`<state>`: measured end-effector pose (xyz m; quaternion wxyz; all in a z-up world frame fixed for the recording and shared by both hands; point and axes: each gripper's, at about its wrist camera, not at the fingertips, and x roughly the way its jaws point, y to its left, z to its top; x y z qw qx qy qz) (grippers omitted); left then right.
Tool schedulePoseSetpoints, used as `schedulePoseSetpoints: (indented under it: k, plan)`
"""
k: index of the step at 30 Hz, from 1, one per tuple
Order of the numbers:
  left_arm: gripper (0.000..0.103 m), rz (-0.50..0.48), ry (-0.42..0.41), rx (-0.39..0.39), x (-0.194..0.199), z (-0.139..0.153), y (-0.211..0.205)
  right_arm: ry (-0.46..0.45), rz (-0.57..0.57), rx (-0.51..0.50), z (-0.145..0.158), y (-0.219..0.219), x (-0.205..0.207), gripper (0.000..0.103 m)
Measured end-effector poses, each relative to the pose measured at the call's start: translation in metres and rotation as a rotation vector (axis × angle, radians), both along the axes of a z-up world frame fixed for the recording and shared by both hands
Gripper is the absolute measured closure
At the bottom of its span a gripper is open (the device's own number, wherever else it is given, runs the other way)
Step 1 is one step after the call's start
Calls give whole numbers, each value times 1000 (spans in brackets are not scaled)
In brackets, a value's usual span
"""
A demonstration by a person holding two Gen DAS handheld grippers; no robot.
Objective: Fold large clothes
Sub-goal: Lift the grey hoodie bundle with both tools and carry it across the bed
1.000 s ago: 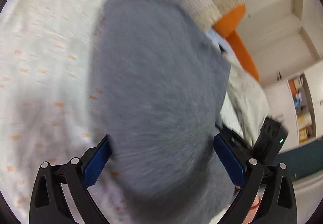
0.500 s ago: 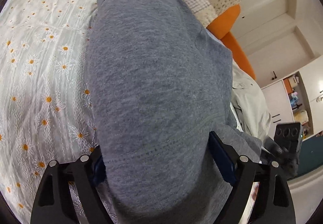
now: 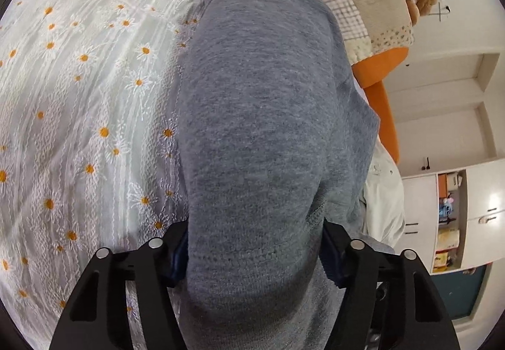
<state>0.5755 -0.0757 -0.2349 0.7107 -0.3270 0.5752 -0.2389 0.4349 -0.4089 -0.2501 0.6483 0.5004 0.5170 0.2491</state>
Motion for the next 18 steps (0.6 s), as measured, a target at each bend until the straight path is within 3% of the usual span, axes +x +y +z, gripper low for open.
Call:
schedulePoseSetpoints:
  k: [7,13,16,18]
  plan:
    - [38,-9,19,8,6,6,-3,63,-159,-43,0,11,14,23]
    - [40,-6,19,-3,9,4,1,-42,-323,-164,32,17,16,23]
    - [40,-17,2,35,6,7,-4,65,-342,-152,14,23,10,23]
    - [38,-15,-9,41,5,8,-7,64,-405,-91,5,20,3,23]
